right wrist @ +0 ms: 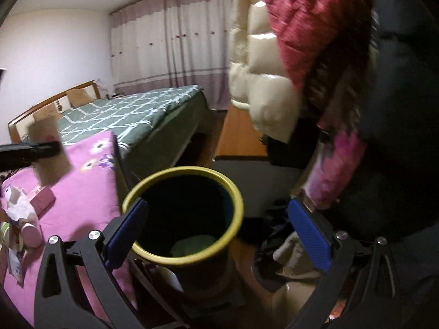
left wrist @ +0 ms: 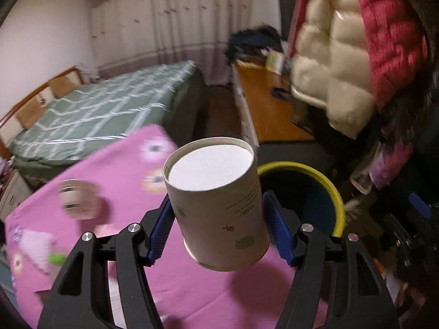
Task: Collect trash
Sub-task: 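Carry the paper cup over the yellow bin and open the left gripper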
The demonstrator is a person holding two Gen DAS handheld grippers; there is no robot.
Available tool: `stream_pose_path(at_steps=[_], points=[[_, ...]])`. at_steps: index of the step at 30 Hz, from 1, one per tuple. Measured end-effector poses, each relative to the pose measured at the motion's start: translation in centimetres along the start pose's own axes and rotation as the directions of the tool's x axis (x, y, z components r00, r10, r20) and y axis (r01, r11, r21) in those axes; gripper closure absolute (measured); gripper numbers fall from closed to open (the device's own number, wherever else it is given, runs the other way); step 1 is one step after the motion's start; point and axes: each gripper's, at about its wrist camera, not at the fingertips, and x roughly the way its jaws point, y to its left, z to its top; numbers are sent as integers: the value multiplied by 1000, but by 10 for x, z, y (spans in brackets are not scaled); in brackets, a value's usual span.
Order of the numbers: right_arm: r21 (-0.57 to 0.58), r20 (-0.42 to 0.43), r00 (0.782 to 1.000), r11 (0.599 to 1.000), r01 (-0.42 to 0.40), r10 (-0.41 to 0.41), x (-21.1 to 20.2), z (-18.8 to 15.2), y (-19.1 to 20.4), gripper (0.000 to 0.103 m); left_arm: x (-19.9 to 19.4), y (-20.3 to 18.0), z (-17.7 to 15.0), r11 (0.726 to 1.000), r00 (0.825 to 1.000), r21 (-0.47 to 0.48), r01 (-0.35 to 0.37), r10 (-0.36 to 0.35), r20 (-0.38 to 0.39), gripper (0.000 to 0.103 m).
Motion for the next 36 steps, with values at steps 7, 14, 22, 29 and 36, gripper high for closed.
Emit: stream_pose_path(at_steps=[7,14,22,29,36], points=[[43,-32,999,999,31,-30,1,-12,-27,5,86,-68,9,992,986,57,108,-99,-136,39],[80,-46,998,996,49,-45,0,-18,-42,5,125,-88,4,992,984,116,57,-37,-173,16],[58,-67,998,998,14,-11,4,-17,-24,5,40,-43,-5,998,996,46,47,-43,-76,14],[-8,-87,991,994,-106,105,4,-17,29,5,-81,50,-58,988,988,-82,-132,138,68,6],[-112,-133,953,951,-288,273,-7,-21,108,5,-183,163,-150,873,920,-330,-360,391,32,5]])
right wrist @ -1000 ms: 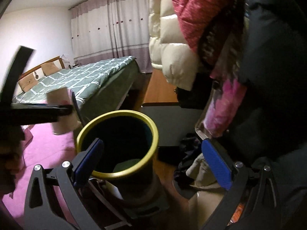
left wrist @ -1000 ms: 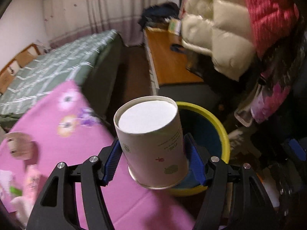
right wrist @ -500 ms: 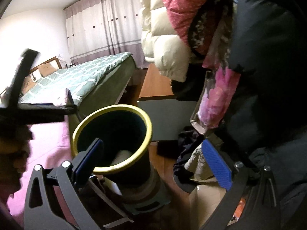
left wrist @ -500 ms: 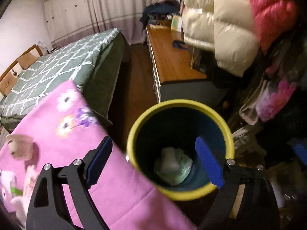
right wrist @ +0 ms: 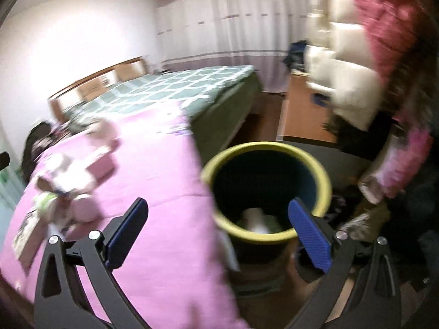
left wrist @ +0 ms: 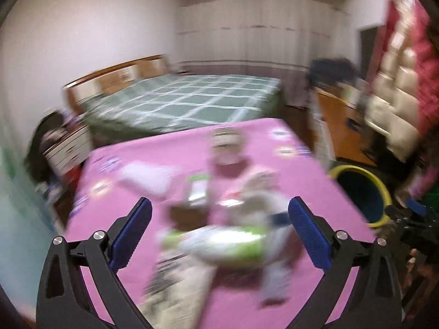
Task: Collect trash
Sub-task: 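Carry the paper cup over the yellow bin and open the left gripper, then grasp the white cloth on the table with the right gripper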
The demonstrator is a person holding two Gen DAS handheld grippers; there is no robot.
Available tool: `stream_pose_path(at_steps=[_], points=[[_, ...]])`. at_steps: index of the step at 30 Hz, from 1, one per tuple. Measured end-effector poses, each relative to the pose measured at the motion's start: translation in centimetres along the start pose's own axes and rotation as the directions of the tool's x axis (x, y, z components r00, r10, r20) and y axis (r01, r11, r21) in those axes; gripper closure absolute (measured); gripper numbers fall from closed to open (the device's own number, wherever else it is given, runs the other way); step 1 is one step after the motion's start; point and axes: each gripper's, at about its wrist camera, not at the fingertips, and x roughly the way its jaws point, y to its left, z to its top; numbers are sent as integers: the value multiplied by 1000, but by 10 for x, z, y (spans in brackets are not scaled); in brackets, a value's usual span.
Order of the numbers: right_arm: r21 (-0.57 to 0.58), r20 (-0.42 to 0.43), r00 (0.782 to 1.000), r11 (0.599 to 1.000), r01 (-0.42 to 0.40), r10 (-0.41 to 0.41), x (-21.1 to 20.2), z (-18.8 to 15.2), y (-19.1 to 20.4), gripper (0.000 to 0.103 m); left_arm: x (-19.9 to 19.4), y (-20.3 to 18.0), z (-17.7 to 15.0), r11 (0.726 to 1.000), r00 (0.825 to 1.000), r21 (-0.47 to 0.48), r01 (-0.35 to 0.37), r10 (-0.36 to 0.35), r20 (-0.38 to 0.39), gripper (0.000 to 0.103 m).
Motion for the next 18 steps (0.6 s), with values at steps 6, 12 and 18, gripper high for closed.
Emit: stream_pose_path(at_steps=[6,12,18], points=[[-134,-17,985,976,-174,173,-5,10,85,5,-21,87,-29,982,992,-142,-125,127,5,5],[-234,-65,960,931,-279,272,8,25,151,23,-21,115,-47,979,994,-175,-106,107,-1,5],[-343,-199,935,873,-347,293,57,49,212,27,-20,105,-47,977,992,-173,-123,125,1,5]])
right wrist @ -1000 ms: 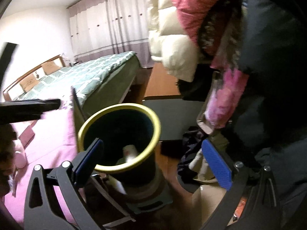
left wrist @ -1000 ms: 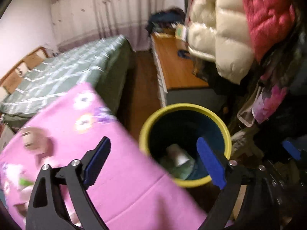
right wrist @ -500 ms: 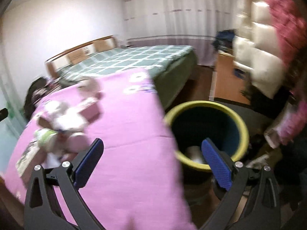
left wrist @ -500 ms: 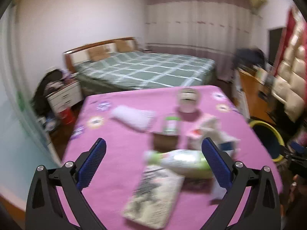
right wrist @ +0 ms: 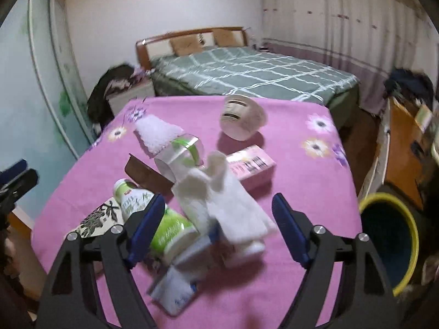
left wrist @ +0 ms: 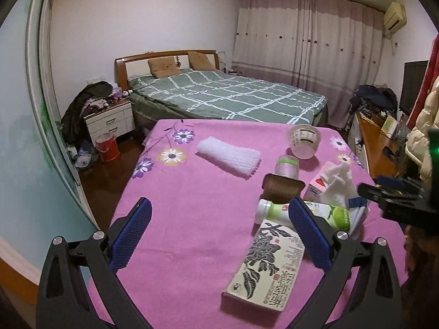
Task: Collect trash
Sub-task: 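Grasp the white cloth on the table with the right gripper, then carry the white cloth over the yellow bin and open the right gripper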
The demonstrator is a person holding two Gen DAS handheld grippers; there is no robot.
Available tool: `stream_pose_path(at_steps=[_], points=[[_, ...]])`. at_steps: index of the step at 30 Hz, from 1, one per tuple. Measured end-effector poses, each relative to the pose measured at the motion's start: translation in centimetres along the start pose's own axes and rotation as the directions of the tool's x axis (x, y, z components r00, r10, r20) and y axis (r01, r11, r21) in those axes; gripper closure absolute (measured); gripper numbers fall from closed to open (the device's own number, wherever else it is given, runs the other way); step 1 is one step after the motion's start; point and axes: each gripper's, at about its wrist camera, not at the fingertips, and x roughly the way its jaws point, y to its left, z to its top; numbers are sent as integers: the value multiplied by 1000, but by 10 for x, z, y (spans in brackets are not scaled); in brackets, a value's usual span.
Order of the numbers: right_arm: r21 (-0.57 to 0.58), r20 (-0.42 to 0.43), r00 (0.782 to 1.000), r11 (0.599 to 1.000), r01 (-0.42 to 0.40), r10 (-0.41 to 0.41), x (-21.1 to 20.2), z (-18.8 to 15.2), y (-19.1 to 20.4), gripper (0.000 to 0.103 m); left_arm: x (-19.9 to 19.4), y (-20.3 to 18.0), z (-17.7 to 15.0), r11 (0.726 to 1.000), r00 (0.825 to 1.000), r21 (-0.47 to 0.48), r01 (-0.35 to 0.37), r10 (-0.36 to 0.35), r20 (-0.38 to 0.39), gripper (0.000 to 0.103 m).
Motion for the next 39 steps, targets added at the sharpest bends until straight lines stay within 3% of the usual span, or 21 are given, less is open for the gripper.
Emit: stream_pose_path(at_steps=[3,7,9,13,14,16,22,29,35,39], points=[[-44,-41,999,999,30,-31,18,9,8,27,2,0,-1,1000,1000,-20,-2,2,-5,5],[-30,-115,993,1000,8,-12,49,18,-1,29,6,-2,-3,1000,1000,-21,3,-3,-17,5],[-28,-157,988,1000,-9,4,59,17,-3,42,7,-3,-5,1000,1000,-19,5,-5,-20,5],[55,-218,968,992,-114,124,72,12,-17,64,11,-3,-7,1000,1000,-25,16,-17,-26,5],[66,-213,967,990,-127,139,70,13,-18,78,10,-2,-8,1000,1000,-25,16,-17,-26,5],[70,-171,975,989,-131,141,60,16,-20,90,11,-3,-9,1000,1000,-24,12,-13,-26,5],[80,-50,986,985,-155,160,20,27,-22,92,14,-1,-11,999,999,-33,7,-9,-31,5],[104,107,981,979,-175,164,-34,50,-34,92,15,-2,-11,1000,999,-27,10,-11,-35,5],[109,191,975,984,-139,116,-69,67,-50,92,19,-6,-13,1000,999,-23,17,-18,-47,5],[153,222,973,984,-90,55,-86,60,-74,92,20,-7,-13,1000,999,-16,19,-19,-50,5]])
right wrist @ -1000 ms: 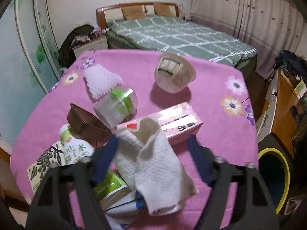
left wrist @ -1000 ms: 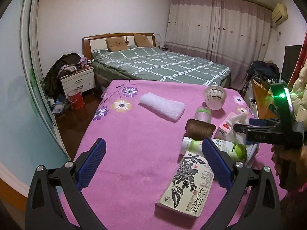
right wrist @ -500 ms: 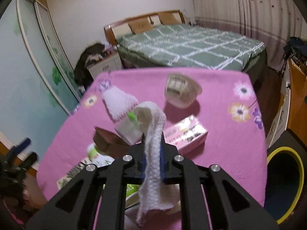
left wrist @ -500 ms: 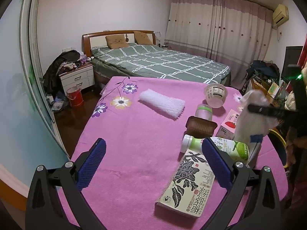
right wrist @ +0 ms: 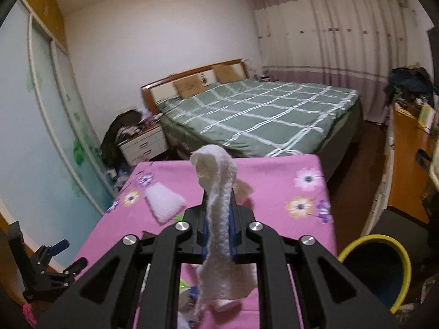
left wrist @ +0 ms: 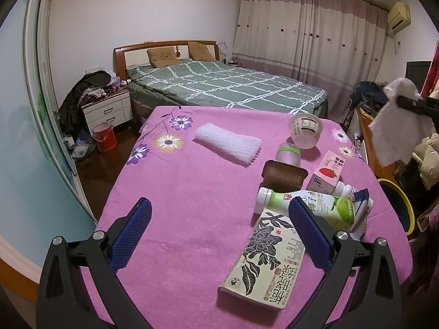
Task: Collect trash
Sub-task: 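Carry the white cloth over the yellow bin and open the right gripper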
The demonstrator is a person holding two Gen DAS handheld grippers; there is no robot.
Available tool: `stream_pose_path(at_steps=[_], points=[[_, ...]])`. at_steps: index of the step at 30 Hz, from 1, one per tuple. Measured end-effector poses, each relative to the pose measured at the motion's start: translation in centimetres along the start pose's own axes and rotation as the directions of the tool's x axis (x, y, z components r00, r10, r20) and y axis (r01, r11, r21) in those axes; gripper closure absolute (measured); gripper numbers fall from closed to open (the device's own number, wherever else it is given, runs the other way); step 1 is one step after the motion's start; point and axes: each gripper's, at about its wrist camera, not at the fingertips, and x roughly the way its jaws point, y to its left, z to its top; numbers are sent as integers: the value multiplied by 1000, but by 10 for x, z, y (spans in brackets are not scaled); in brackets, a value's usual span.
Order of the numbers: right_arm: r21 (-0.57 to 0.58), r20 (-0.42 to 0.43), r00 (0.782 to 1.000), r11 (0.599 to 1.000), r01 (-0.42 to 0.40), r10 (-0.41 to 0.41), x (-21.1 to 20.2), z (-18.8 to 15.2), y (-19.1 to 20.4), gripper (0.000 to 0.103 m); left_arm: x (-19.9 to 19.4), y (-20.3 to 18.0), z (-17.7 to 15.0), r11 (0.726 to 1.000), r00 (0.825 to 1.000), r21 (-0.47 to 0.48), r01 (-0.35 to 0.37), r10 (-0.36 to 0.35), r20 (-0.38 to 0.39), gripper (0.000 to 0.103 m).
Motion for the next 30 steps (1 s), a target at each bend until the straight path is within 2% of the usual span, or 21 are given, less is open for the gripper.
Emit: stream_pose_path(at_steps=[5,8,12,17,18,19,20,22,24,26,28,29,30], points=[[86,-13,990,986,143,-142,-17,-17,-60,92,2,-1,-1,1000,1000,8,0,0,-7,5],[133,-58,967,958,253,-247,-20,-33,-103,91,6,-1,-1,1000,1000,2,0,0,-14,5],[161,-148,919,908,387,-365,-11,-61,-155,90,10,-4,-1,1000,1000,4,2,-2,-23,5],[180,-220,880,869,460,-421,8,-89,-193,89,12,-13,0,1000,999,22,12,-12,-31,5],[172,-229,870,861,478,-437,11,-94,-197,86,13,-16,0,999,999,31,12,-12,-31,5],[166,-231,861,854,494,-453,13,-97,-201,77,13,-19,0,999,999,38,12,-11,-31,5],[160,-230,853,847,507,-468,13,-99,-200,60,13,-20,0,999,999,42,12,-11,-31,5],[137,-204,826,820,556,-526,14,-101,-199,38,15,-23,0,999,999,50,15,-13,-34,5],[131,-190,811,804,580,-554,14,-101,-198,37,16,-24,0,998,999,56,17,-15,-39,5],[153,-185,813,801,579,-552,15,-101,-199,37,18,-25,0,998,999,61,25,-22,-48,5],[205,-163,845,820,534,-509,15,-98,-197,36,21,-27,-1,996,997,73,51,-47,-60,5],[228,-133,871,841,491,-473,17,-95,-189,36,23,-29,-2,995,997,82,56,-51,-64,5],[234,-96,888,857,458,-449,21,-92,-177,36,26,-31,-3,994,996,96,61,-54,-70,5]])
